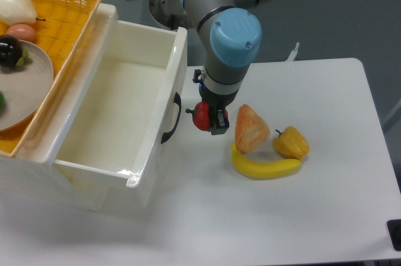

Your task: Place the red pepper in the upper white drawer

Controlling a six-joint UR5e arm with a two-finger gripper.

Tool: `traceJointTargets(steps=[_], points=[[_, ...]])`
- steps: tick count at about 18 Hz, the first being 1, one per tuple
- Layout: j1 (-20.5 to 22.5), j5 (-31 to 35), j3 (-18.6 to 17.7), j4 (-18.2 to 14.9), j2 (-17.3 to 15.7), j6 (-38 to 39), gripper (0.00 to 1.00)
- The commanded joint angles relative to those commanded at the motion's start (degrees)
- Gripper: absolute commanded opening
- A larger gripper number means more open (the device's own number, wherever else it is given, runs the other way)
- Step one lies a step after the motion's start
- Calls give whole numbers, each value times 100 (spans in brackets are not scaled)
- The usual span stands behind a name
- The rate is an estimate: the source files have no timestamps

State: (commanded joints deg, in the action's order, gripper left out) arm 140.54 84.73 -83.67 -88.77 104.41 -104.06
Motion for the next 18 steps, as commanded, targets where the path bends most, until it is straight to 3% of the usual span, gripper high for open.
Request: traceJointTargets(steps=[15, 18], points=[[0, -96, 18, 18, -35, 176, 67], [0, -350, 44, 26, -114, 508, 67]])
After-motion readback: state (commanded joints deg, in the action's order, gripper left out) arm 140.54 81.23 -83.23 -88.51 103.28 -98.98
